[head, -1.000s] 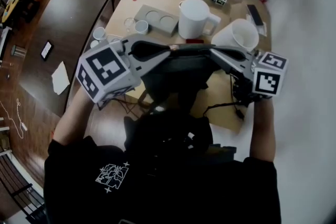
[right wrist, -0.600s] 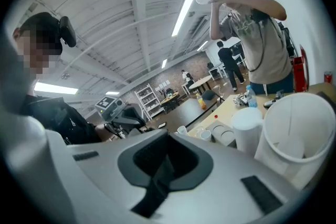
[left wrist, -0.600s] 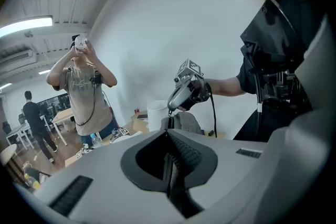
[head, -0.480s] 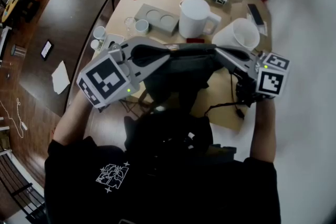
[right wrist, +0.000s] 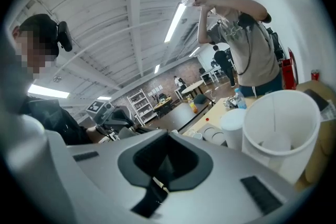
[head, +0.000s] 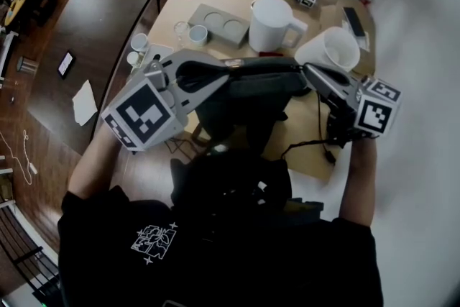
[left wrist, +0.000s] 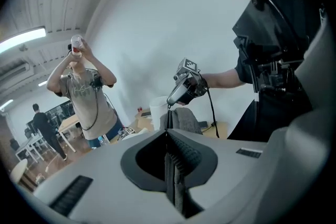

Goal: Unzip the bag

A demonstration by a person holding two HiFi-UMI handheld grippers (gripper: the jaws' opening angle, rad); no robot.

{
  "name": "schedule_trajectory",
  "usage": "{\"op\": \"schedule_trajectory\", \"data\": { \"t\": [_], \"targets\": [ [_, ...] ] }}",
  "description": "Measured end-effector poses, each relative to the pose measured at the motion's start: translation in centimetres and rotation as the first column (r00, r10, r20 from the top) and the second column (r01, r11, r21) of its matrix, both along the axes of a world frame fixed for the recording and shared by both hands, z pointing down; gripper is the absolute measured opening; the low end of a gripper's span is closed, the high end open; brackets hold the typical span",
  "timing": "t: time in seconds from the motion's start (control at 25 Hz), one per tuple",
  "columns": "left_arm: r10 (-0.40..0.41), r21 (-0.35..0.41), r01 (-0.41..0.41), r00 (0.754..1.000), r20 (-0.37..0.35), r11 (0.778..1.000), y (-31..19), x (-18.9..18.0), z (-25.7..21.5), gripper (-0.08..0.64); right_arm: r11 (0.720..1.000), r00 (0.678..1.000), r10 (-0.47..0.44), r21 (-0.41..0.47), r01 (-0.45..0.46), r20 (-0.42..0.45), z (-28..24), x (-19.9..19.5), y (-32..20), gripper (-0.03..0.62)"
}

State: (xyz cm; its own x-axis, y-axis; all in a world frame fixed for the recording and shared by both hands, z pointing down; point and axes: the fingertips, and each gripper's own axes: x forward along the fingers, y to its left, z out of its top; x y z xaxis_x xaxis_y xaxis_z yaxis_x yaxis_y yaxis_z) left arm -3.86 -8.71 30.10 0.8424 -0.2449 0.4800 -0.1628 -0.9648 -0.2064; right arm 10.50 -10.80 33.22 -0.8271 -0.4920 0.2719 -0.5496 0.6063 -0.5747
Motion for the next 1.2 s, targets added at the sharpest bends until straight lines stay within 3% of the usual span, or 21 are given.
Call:
{"op": "schedule_trajectory", "data": {
  "t": [0.4,0.8,1.2],
  "targets": [
    [-0.005,-0.009,0.005,0.999,-0.047,1.000,0.0,0.0,-0.2,0.006,1.000,1.000,0.015,0.003,-0.015,-0.014,0.2,0.7,0.1,0.006],
    [-0.002,0.037,0.003,1.000,-0.018,0.999,0.4,-1.3,-0.1,0.006,0.994,0.994,0.106,0.003,-0.106,-0.012,0.9,2.1,-0.5,0.008],
    [-0.054,-0.040,0.052,0.996,-0.074,0.998,0.3,-3.9,0.2,0.006,0.991,0.991,0.133,0.000,-0.133,-0.008,1.1,2.9,-0.5,0.008]
  ]
}}
